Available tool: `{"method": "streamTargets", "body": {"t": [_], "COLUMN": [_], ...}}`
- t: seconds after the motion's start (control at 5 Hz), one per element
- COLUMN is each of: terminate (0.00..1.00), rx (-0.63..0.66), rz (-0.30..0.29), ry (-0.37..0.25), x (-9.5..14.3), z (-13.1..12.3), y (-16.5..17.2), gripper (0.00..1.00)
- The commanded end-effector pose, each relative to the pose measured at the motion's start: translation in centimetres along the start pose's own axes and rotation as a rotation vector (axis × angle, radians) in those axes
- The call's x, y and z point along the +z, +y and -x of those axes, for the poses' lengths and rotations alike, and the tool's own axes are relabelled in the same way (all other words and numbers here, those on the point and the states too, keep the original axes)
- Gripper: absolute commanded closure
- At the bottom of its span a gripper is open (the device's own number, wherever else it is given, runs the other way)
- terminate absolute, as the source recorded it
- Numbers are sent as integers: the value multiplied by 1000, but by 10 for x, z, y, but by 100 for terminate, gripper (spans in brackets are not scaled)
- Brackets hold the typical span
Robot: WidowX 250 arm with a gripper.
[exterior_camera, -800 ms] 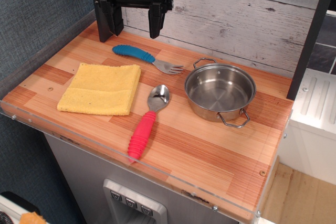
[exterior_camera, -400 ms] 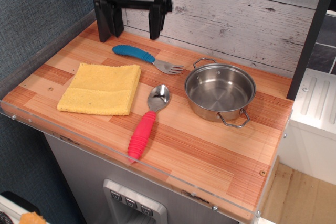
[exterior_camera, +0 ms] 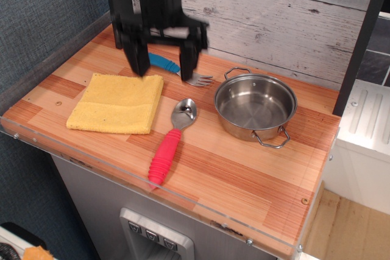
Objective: Put the spoon under the pot, with the metal part of the spoon facing left.
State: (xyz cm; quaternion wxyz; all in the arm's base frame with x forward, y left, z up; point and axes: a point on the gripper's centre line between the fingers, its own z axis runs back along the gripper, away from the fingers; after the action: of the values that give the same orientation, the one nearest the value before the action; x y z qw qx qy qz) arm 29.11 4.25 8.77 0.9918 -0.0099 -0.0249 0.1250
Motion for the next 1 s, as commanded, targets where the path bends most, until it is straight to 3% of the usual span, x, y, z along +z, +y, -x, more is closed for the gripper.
{"method": "streamTargets", "body": {"t": [0.0,0.2,0.8], "terminate": [0,0,0], "rx": [-31,-28,-22], "rz": [-30,-61,-106], "ry": [-34,-13,-17], "x": [-16,-37,-68], "z": [27,34,36], "y": [-16,-16,-6], "gripper": [0,0,0]}}
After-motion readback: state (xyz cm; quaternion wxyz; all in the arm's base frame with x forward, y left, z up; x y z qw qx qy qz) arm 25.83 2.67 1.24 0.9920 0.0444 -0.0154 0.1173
